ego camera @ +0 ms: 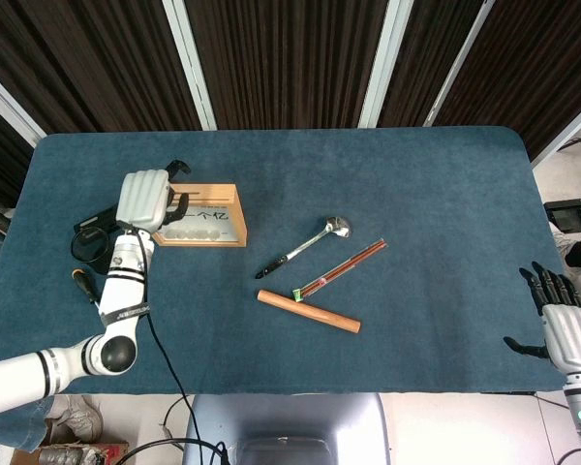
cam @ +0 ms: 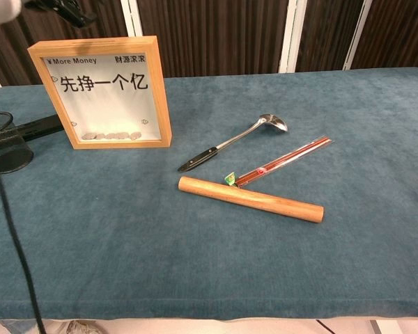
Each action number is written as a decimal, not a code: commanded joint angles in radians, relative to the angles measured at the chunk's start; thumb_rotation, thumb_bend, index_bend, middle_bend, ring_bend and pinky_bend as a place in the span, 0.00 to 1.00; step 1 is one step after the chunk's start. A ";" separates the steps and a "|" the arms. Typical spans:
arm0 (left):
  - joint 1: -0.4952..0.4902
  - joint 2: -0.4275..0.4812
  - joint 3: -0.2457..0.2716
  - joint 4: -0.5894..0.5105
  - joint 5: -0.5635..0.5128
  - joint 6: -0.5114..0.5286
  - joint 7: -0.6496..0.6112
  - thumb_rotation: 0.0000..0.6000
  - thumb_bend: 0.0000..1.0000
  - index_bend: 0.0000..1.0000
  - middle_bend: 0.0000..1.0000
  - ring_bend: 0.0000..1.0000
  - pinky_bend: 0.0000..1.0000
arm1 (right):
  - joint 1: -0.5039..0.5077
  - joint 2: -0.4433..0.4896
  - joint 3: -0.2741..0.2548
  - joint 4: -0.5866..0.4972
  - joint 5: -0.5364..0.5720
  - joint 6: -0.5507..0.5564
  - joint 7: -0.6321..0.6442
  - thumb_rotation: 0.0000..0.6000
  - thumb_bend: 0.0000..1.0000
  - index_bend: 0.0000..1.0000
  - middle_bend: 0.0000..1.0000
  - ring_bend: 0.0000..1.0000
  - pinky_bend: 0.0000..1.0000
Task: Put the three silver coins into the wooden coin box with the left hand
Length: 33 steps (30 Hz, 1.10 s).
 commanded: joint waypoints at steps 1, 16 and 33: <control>0.079 0.104 0.046 -0.156 0.120 0.064 -0.029 1.00 0.44 0.23 0.83 0.88 0.99 | 0.000 0.000 0.000 0.000 -0.001 0.001 0.000 1.00 0.14 0.00 0.00 0.00 0.00; 0.727 0.207 0.560 -0.042 0.799 0.456 -0.500 1.00 0.41 0.01 0.06 0.00 0.08 | 0.015 -0.051 -0.018 -0.008 -0.016 -0.013 -0.108 1.00 0.14 0.00 0.00 0.00 0.00; 0.812 0.132 0.507 0.117 0.857 0.463 -0.563 1.00 0.40 0.00 0.02 0.00 0.05 | 0.001 -0.067 -0.044 -0.021 -0.059 0.018 -0.150 1.00 0.14 0.00 0.00 0.00 0.00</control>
